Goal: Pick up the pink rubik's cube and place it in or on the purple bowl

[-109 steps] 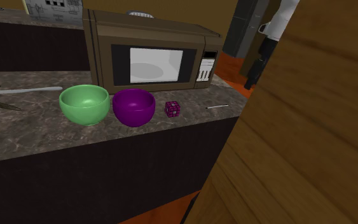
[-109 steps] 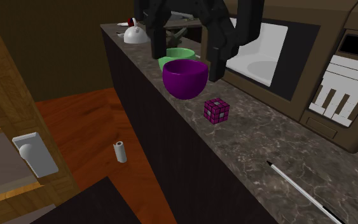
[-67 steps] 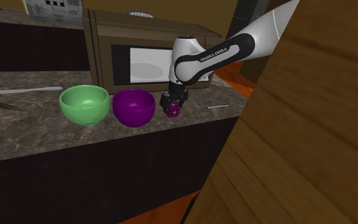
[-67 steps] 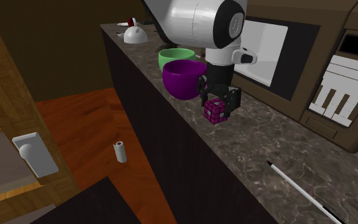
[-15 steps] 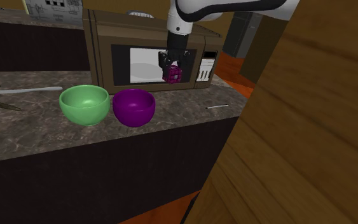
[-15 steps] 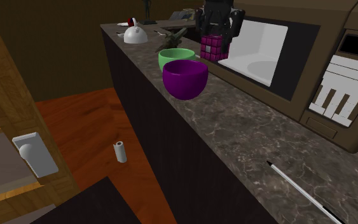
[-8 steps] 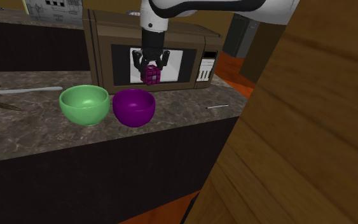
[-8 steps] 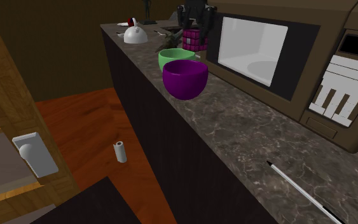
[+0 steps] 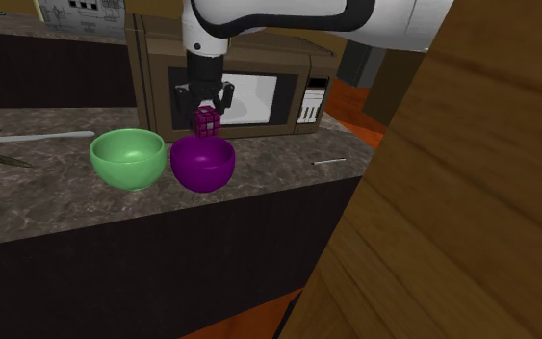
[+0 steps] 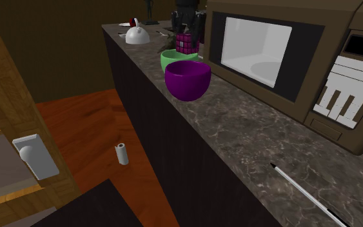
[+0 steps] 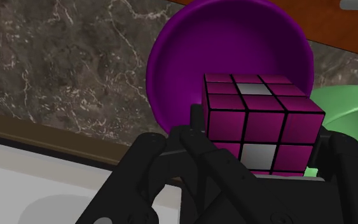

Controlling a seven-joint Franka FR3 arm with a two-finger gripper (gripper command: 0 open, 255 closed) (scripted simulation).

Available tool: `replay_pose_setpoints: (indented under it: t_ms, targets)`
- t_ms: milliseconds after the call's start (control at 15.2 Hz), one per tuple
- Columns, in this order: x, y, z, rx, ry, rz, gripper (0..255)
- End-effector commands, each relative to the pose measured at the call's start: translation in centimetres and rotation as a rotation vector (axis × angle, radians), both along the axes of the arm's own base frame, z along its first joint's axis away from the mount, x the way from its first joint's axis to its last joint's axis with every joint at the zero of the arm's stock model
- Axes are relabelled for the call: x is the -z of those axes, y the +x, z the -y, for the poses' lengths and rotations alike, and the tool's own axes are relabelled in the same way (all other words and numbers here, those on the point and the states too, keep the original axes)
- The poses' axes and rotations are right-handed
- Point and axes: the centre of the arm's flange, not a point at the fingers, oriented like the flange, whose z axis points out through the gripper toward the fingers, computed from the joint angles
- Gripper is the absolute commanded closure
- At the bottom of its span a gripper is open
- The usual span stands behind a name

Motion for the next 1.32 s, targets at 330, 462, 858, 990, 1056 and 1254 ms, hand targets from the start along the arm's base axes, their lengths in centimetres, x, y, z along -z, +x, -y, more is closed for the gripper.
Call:
replay_pose_setpoints:
  t_ms: [330, 462, 858, 990, 1056, 1254]
  targets:
    - [3.7, 0.0, 0.0, 0.000, 0.000, 0.001, 255]
    - [4.8, 0.0, 0.0, 0.000, 0.000, 0.001, 255]
    - [5.3, 0.0, 0.0, 0.000, 0.000, 0.001, 255]
    - [5.3, 0.0, 0.0, 0.000, 0.000, 0.001, 255]
    - [5.3, 0.0, 0.0, 0.000, 0.000, 0.001, 255]
    - [5.3, 0.0, 0.0, 0.000, 0.000, 0.001, 0]
